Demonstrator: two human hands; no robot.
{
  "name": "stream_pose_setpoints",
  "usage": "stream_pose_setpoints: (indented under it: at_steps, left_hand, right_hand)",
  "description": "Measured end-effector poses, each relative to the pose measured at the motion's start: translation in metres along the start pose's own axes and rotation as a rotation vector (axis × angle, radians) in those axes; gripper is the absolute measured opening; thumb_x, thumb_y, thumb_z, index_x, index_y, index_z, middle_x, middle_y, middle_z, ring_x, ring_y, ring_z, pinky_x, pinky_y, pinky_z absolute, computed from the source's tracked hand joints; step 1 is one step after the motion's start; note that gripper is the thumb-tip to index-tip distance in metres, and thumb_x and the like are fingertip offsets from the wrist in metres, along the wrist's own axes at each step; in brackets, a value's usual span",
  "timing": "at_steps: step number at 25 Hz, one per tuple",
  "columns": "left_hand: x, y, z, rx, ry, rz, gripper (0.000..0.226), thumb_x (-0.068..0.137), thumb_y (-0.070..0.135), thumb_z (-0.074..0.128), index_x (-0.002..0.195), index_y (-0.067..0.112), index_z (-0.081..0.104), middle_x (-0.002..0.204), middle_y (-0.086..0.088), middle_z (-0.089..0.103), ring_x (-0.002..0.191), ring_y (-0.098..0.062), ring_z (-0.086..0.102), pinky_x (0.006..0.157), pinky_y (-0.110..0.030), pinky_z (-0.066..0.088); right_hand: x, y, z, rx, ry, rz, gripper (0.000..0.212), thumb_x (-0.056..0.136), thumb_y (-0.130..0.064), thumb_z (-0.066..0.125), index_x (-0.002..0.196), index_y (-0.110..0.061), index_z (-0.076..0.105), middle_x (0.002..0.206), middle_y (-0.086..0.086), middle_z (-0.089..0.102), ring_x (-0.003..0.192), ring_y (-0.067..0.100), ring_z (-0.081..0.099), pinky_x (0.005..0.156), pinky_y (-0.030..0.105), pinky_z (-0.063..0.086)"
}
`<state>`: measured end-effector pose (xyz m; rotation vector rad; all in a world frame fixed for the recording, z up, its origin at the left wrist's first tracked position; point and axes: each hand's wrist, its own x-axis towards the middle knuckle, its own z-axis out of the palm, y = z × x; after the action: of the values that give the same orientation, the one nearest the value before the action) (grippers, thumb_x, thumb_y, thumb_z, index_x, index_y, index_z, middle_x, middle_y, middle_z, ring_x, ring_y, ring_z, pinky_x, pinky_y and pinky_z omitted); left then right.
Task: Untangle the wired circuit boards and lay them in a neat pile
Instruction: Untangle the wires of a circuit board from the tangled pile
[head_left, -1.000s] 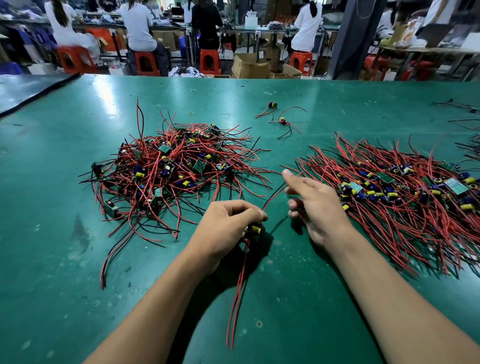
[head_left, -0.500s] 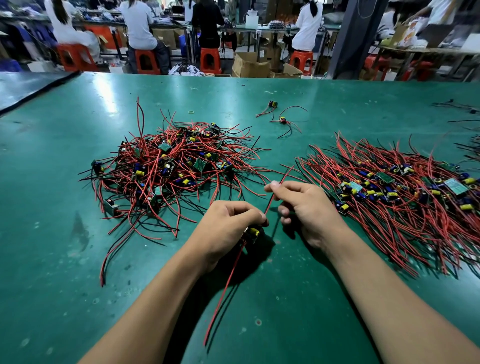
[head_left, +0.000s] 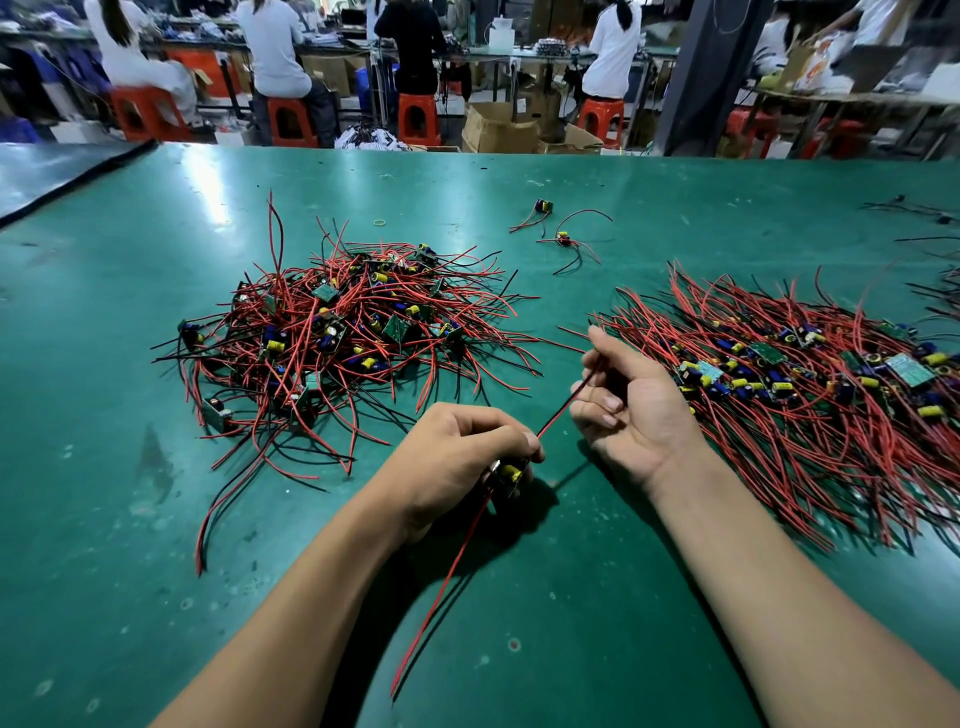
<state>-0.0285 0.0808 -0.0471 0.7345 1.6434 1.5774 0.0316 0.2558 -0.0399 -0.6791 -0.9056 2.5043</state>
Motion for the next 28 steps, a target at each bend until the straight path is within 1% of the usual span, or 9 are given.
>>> stream_pose_setpoints:
  at_steps: [2,6,11,14,17,19,23,26,28]
  left_hand:
    - [0.000,0.000,0.001,0.012,-0.005,0.006,0.012,0.074,0.022,0.069,0.069,0.013,0.076,0.077,-0.016,0.068,0.069,-0.027,0.056,0.062,-0.028,0.045]
    - [0.000,0.001,0.000,0.006,0.000,0.007,0.011,0.073,0.019,0.068,0.067,0.012,0.075,0.075,-0.016,0.067,0.068,-0.026,0.056,0.059,-0.026,0.047]
    - [-0.001,0.001,-0.001,0.016,-0.019,0.026,0.011,0.075,0.012,0.068,0.066,0.010,0.075,0.071,-0.013,0.066,0.064,-0.020,0.058,0.059,-0.024,0.049]
    - [-0.001,0.000,-0.002,-0.007,-0.005,0.015,0.017,0.086,0.007,0.068,0.070,0.010,0.075,0.068,-0.011,0.066,0.060,-0.020,0.058,0.056,-0.023,0.047]
    - [0.000,0.000,0.002,-0.048,0.064,0.019,0.022,0.093,0.022,0.063,0.079,0.009,0.075,0.067,-0.008,0.068,0.053,-0.012,0.057,0.048,-0.015,0.042]
    - [0.002,0.001,0.004,-0.105,0.116,0.004,0.033,0.095,0.032,0.057,0.088,0.006,0.075,0.073,-0.011,0.072,0.054,-0.011,0.059,0.049,-0.014,0.045]
    - [0.005,0.004,0.002,-0.258,0.173,-0.065,0.054,0.097,0.049,0.044,0.099,0.003,0.072,0.092,-0.023,0.073,0.074,-0.023,0.069,0.061,-0.026,0.056]
    - [0.005,0.005,0.001,-0.297,0.188,-0.084,0.064,0.095,0.056,0.039,0.103,0.001,0.071,0.095,-0.024,0.072,0.072,-0.021,0.069,0.061,-0.026,0.056]
    - [0.005,0.005,0.002,-0.323,0.196,-0.091,0.066,0.094,0.058,0.038,0.104,0.002,0.070,0.096,-0.025,0.071,0.072,-0.021,0.068,0.062,-0.027,0.057]
  right_hand:
    - [0.000,-0.002,-0.001,0.040,-0.002,0.027,0.028,0.081,-0.018,0.068,0.061,-0.010,0.051,0.054,-0.004,0.036,0.030,0.003,0.024,0.027,0.015,0.019]
    - [-0.001,-0.003,-0.002,0.025,0.018,0.030,0.033,0.092,-0.020,0.064,0.062,-0.008,0.056,0.055,-0.004,0.036,0.032,0.003,0.026,0.031,0.013,0.020]
    - [-0.001,-0.007,-0.004,0.078,0.052,0.103,0.035,0.090,-0.015,0.060,0.058,-0.012,0.047,0.059,-0.005,0.031,0.029,0.004,0.021,0.027,0.016,0.018]
    - [-0.002,-0.008,-0.004,-0.036,0.037,0.073,0.033,0.093,-0.029,0.064,0.067,-0.012,0.053,0.059,-0.005,0.034,0.032,0.002,0.023,0.030,0.014,0.019]
    - [-0.004,-0.011,-0.006,-0.136,0.046,-0.012,0.047,0.084,-0.059,0.064,0.086,-0.013,0.061,0.062,-0.005,0.040,0.040,0.003,0.024,0.033,0.014,0.021]
    - [-0.004,-0.012,-0.008,-0.150,0.067,-0.038,0.059,0.080,-0.069,0.063,0.097,-0.012,0.063,0.065,-0.004,0.042,0.044,0.004,0.024,0.034,0.015,0.022]
    - [-0.003,-0.009,-0.008,-0.181,0.077,-0.060,0.064,0.080,-0.072,0.061,0.103,-0.012,0.063,0.067,-0.004,0.043,0.047,0.006,0.025,0.038,0.016,0.022]
    - [-0.004,-0.007,-0.007,-0.234,0.075,-0.095,0.063,0.079,-0.072,0.061,0.100,-0.013,0.064,0.066,-0.005,0.044,0.047,0.006,0.026,0.039,0.017,0.022]
    - [-0.006,-0.003,-0.003,-0.327,0.051,-0.127,0.065,0.070,-0.071,0.065,0.099,-0.013,0.065,0.065,-0.006,0.045,0.047,0.006,0.028,0.038,0.018,0.024]
